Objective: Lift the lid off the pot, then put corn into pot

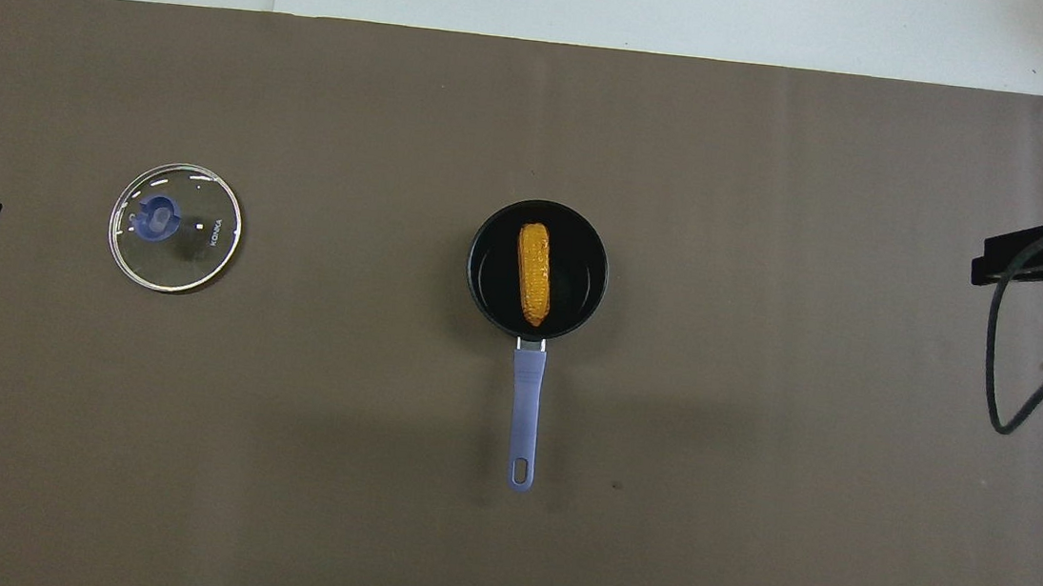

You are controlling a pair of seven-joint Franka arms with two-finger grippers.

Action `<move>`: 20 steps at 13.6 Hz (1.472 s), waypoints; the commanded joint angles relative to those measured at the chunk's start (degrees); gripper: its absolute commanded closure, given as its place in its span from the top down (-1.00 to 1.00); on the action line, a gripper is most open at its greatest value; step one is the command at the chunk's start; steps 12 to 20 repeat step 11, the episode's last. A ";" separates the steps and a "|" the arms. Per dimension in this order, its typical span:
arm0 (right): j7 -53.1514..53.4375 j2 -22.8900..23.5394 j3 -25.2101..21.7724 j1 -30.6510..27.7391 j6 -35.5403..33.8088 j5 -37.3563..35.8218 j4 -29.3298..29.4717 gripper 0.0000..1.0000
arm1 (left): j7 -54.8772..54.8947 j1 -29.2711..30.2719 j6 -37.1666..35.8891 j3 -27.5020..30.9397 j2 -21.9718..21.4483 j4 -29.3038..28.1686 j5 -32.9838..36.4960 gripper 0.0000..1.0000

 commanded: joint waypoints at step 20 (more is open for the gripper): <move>-1.57 -7.41 0.28 -2.14 -3.66 0.86 -1.93 1.00 | -0.77 -0.86 -0.45 0.67 -1.86 -2.14 0.29 1.00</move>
